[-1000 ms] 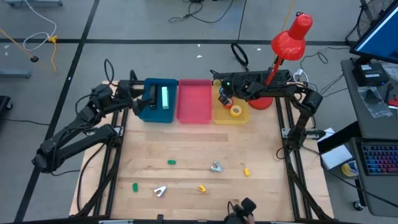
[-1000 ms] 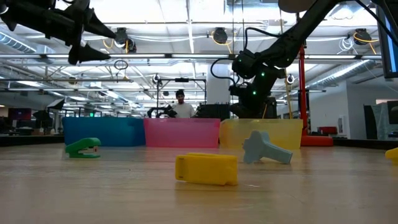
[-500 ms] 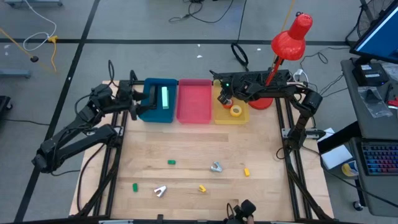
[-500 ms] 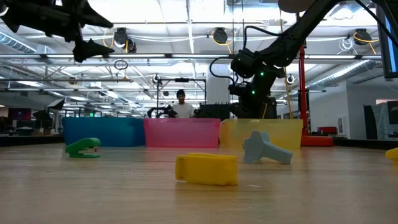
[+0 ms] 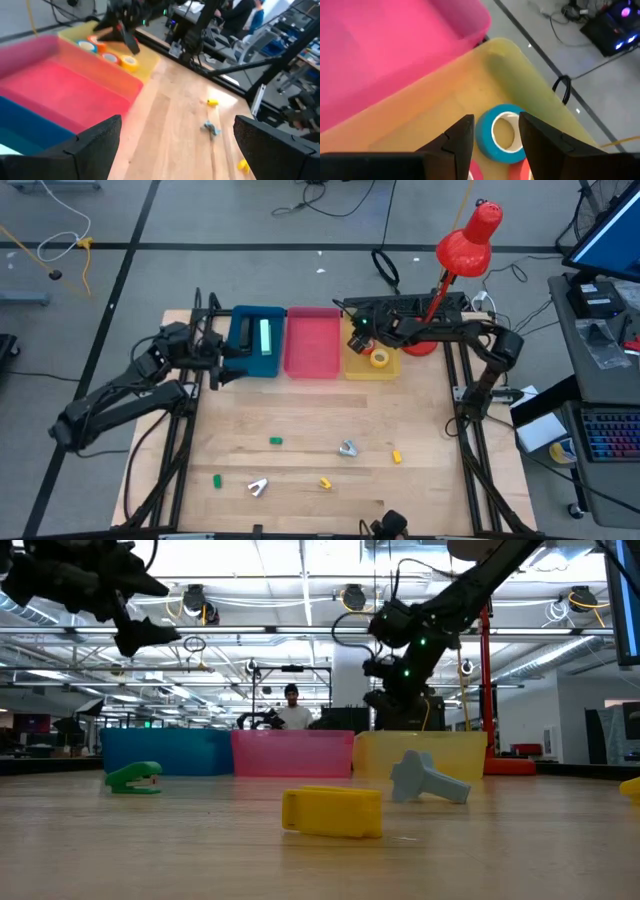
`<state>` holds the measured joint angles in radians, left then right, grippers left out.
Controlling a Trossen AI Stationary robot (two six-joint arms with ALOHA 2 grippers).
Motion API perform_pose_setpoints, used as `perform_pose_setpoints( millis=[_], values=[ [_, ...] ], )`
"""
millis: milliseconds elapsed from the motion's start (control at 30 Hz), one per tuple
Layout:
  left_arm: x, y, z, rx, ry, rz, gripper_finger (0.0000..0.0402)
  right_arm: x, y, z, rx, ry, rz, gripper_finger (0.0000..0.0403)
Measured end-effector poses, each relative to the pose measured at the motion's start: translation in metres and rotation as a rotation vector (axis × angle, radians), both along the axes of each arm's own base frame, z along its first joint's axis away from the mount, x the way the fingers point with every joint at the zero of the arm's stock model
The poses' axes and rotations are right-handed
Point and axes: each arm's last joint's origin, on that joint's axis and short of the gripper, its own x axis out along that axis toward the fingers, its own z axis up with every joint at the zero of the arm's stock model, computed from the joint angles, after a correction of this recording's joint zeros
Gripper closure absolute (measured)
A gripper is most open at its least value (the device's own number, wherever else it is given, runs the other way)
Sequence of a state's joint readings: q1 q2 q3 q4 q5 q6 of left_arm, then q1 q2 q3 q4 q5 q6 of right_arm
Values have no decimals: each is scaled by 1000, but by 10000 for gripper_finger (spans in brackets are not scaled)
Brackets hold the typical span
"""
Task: Pick and place Stapler, Stapler remover, tape
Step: Put the top green stapler into the blue bin
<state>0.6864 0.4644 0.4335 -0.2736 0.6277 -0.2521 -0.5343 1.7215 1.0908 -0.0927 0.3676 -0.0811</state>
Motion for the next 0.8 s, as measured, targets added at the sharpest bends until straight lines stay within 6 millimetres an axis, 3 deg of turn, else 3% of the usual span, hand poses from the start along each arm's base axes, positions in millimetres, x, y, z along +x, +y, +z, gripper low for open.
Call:
perform_pose_setpoints(
  millis=[267,500,800],
  values=[
    [8,-6,-5,1,-59,-69,23,-12,19,42,-14,-94,2,258],
    [15,-23,-5,9,-65,-206,23,-24,59,74,77,-255,113,259],
    [23,-44,-1,32,-89,-264,23,-47,124,78,234,-394,267,259]
  ],
)
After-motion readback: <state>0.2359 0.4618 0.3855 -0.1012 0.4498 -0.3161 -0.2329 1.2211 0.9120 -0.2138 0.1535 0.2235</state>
